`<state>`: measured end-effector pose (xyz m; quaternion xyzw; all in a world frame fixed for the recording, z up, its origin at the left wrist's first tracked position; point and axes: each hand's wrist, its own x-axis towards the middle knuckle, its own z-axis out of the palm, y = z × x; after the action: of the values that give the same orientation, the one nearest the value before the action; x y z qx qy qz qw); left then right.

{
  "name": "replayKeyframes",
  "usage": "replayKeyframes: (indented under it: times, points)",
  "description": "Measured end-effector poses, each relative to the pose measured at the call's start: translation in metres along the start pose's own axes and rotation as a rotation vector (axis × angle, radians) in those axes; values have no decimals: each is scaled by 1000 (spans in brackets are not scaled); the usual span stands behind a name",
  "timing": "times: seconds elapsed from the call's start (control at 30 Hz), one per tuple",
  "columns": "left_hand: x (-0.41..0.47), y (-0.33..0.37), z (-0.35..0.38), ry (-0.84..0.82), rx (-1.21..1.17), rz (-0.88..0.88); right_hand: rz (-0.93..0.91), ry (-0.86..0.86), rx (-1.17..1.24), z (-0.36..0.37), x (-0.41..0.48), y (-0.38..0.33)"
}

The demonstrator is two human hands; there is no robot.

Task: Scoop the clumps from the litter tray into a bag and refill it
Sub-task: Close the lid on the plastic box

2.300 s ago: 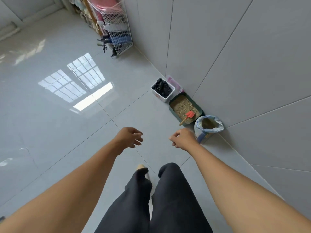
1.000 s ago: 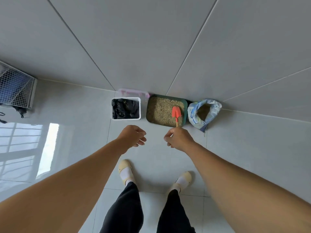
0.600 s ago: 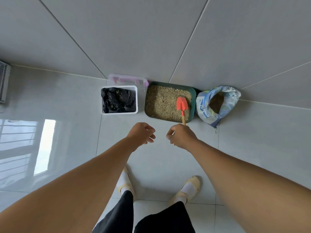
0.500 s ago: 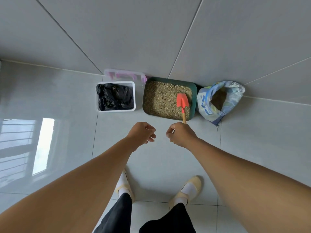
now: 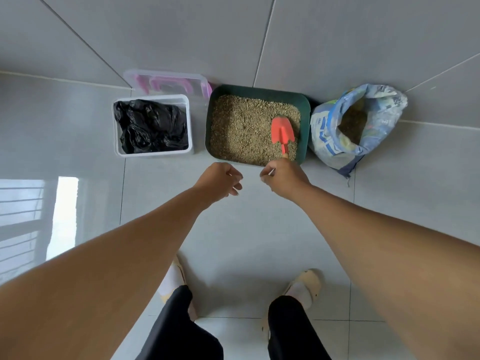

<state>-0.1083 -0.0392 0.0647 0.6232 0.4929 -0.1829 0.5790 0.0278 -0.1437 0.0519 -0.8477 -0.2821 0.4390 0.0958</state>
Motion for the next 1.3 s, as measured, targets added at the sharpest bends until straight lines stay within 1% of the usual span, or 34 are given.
replayKeyframes:
  times: [0.2, 0.37, 0.47, 0.57, 0.63, 0.77, 0.83, 0.93, 1.0, 1.13, 1.23, 1.3]
  points:
    - [44, 7, 14, 37, -73, 145, -107, 128, 5, 1, 43, 9]
    - [84, 1, 29, 86, -42, 261, -145, 195, -3, 5, 82, 22]
    - [113, 0, 36, 112, 39, 359, -198, 219, -74, 4, 108, 29]
    - [142, 3, 36, 150, 148, 442, -296, 317, -186, 3, 136, 37]
    - [165, 6, 36, 166, 222, 497, -328, 377, -254, 1, 153, 42]
    - [193, 12, 35, 127, 405, 561, -340, 359, -364, -2, 169, 41]
    - [212, 17, 35, 105, 500, 571, -349, 363, -410, -3, 183, 41]
    - [232, 30, 33, -8, 648, 534, -298, 356, -479, -9, 197, 41]
    - [242, 39, 31, -86, 760, 514, -223, 310, -579, -14, 201, 37]
    - [258, 53, 27, -149, 966, 487, -103, 255, -720, -18, 202, 26]
    - [261, 59, 26, -205, 1074, 400, -35, 167, -811, -17, 192, 16]
    - [252, 66, 25, -204, 1148, 353, 9, 118, -859, -18, 178, 8]
